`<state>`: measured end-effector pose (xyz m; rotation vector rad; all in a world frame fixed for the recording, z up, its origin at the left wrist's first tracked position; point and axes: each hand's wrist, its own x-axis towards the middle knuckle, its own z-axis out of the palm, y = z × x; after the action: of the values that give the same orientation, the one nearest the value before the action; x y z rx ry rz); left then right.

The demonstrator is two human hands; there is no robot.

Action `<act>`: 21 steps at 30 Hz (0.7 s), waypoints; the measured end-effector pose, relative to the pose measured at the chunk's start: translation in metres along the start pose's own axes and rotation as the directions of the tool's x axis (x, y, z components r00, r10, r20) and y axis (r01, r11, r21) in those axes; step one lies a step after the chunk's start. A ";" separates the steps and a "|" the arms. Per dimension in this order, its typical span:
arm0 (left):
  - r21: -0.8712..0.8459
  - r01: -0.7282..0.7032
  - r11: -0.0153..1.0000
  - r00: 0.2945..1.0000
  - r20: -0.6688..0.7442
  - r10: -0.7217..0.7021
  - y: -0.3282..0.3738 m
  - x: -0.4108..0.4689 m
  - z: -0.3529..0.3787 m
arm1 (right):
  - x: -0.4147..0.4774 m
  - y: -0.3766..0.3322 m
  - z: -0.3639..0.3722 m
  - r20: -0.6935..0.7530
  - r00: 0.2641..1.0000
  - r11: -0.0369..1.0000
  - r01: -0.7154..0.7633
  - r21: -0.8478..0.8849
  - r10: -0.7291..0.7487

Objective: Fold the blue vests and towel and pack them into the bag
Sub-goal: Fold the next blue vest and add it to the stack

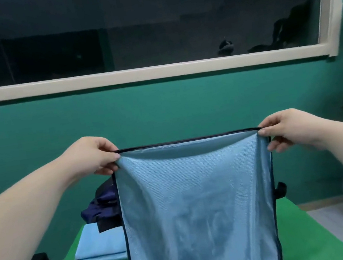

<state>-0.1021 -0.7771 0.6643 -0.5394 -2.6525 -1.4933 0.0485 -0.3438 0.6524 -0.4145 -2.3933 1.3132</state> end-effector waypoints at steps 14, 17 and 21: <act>0.013 -0.286 0.958 0.911 -0.306 0.276 0.105 0.127 -0.056 | 0.149 -0.119 -0.015 -0.451 0.859 0.875 0.394 0.282 -0.241; 0.017 -0.381 0.924 0.846 -0.396 0.356 0.129 0.112 -0.068 | 0.139 -0.146 -0.030 -0.508 0.806 0.806 0.502 0.312 -0.305; 0.075 -0.399 0.914 0.831 -0.391 0.395 0.113 0.070 -0.060 | 0.101 -0.134 -0.036 -0.468 0.823 0.804 0.499 0.323 -0.322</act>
<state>-0.1389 -0.7548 0.8037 -0.6558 -2.0647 -1.3196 -0.0342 -0.3436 0.8030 0.0004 -1.6622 1.3437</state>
